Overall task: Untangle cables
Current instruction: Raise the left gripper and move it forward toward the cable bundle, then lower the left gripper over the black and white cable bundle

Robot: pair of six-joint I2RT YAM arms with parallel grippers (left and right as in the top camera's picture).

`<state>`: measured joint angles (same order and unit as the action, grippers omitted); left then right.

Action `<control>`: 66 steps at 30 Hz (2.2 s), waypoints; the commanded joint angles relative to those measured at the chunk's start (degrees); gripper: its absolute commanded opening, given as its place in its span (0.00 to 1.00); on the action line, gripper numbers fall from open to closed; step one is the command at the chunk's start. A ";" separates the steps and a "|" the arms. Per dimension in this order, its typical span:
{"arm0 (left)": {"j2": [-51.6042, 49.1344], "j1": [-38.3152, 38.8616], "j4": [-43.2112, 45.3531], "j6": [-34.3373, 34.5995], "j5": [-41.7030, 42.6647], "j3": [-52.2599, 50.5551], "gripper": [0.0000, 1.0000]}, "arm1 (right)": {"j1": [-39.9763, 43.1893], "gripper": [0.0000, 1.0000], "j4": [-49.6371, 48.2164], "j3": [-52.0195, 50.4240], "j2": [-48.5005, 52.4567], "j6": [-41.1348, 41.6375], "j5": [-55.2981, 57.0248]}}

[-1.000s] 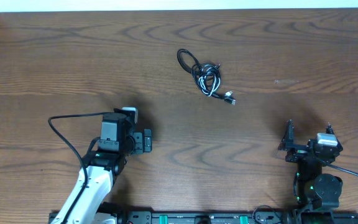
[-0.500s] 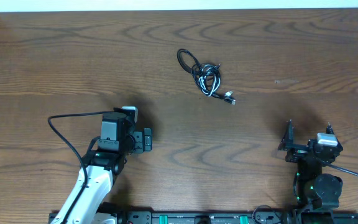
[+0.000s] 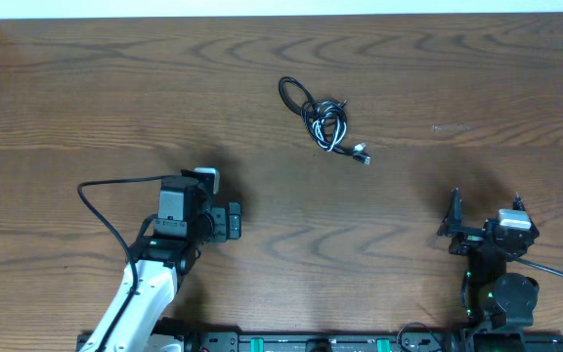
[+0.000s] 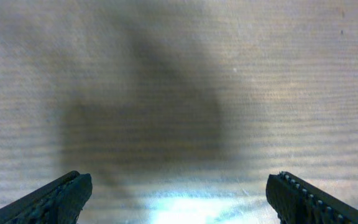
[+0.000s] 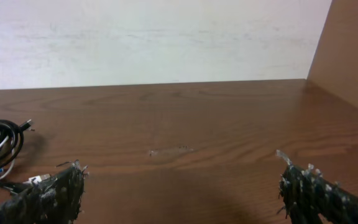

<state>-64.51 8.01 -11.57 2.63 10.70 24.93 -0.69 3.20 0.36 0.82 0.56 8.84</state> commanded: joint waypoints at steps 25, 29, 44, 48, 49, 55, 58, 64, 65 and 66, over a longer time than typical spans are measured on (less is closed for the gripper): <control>-20.79 6.78 -29.57 -8.33 3.67 39.89 0.95 | -0.44 0.99 0.24 -0.07 -0.48 -0.85 0.22; -24.06 11.43 -28.81 -8.39 2.93 43.04 0.95 | -0.44 0.99 0.24 -0.07 -0.48 -0.85 0.22; -34.18 13.29 -18.45 -3.93 9.86 45.40 0.95 | -0.44 0.99 0.24 -0.07 -0.48 -0.85 0.22; -34.75 13.29 -17.79 -4.09 9.62 45.38 0.95 | -0.44 0.99 0.24 -0.07 -0.48 -0.85 0.22; -34.73 13.29 -17.49 -4.07 9.62 45.38 0.95 | -0.44 0.99 0.24 -0.07 -0.48 -0.85 0.22; -34.75 13.29 -17.42 -4.07 9.62 45.38 0.95 | -0.44 0.99 0.24 -0.07 -0.48 -0.85 0.22; -34.75 13.29 -16.70 -4.07 9.64 45.38 0.95 | -0.44 0.99 0.24 -0.07 -0.48 -0.85 0.22; -34.75 13.29 -16.37 -4.07 9.64 45.38 0.95 | -0.44 0.99 0.24 -0.07 -0.48 -0.85 0.22; -34.73 13.29 -16.39 -4.07 9.64 45.38 0.95 | -0.44 0.99 0.24 -0.07 -0.48 -0.85 0.22; -34.75 13.29 -16.37 -4.07 9.64 45.38 0.95 | -0.44 0.99 0.24 -0.04 -0.48 -0.85 0.22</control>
<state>-99.00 21.23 -28.03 -1.50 19.46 68.86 -0.69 3.20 0.36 0.73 0.56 8.84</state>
